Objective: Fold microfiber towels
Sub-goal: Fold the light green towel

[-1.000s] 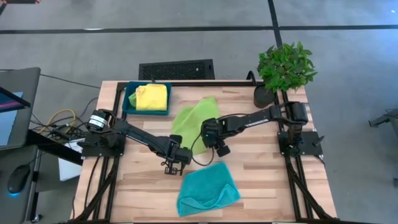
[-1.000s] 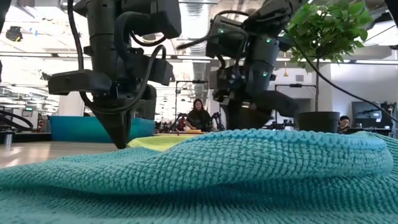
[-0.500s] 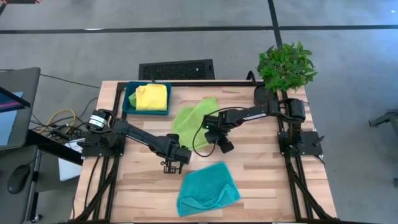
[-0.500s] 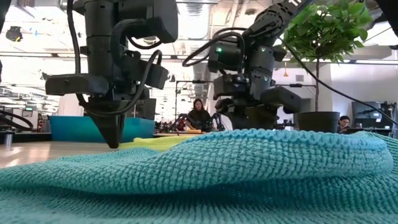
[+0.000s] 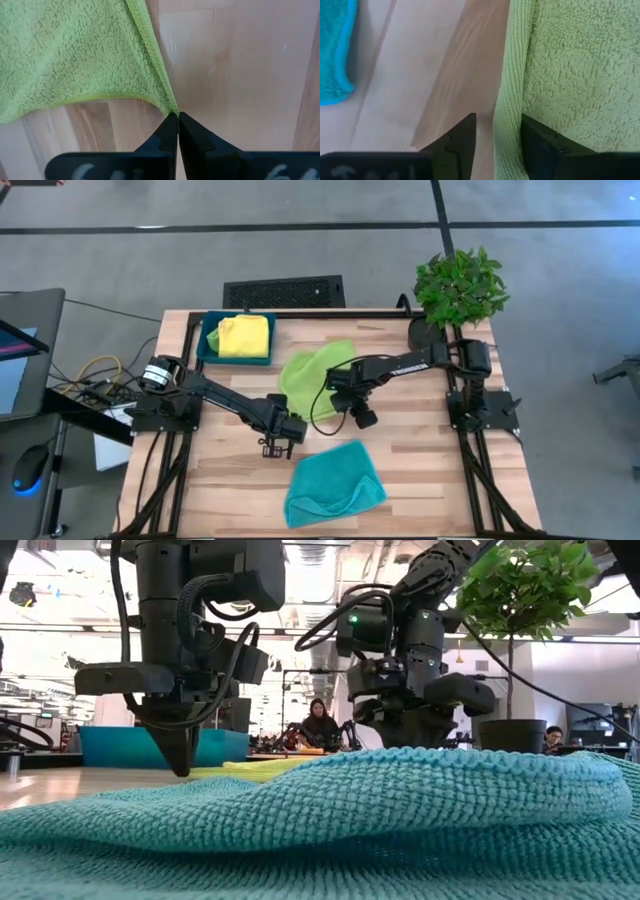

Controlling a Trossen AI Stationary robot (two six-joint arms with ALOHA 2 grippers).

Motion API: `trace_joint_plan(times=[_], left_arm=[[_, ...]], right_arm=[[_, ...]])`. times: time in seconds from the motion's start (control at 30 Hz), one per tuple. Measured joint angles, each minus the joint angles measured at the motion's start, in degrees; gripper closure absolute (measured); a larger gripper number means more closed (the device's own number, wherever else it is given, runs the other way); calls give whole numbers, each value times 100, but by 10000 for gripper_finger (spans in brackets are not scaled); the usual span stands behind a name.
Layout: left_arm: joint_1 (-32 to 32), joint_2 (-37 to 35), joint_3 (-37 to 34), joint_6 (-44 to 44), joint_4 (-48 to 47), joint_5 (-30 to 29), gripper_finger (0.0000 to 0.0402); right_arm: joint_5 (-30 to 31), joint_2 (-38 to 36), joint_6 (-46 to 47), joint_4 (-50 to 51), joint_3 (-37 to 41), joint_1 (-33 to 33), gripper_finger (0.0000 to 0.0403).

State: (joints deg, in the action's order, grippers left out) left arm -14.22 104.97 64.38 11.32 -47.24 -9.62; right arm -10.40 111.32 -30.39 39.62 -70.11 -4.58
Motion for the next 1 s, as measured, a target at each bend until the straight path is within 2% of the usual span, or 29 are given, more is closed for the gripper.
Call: trace_joint_plan(times=[0.27,1.0], left_arm=[[-2,0,-9,-8,-26,60,401],[-35,0,-9,-34,20,150,401]], right_arm=[[29,10,533,430,-264,199,254],[-1,10,1692,1574,-275,484,271]])
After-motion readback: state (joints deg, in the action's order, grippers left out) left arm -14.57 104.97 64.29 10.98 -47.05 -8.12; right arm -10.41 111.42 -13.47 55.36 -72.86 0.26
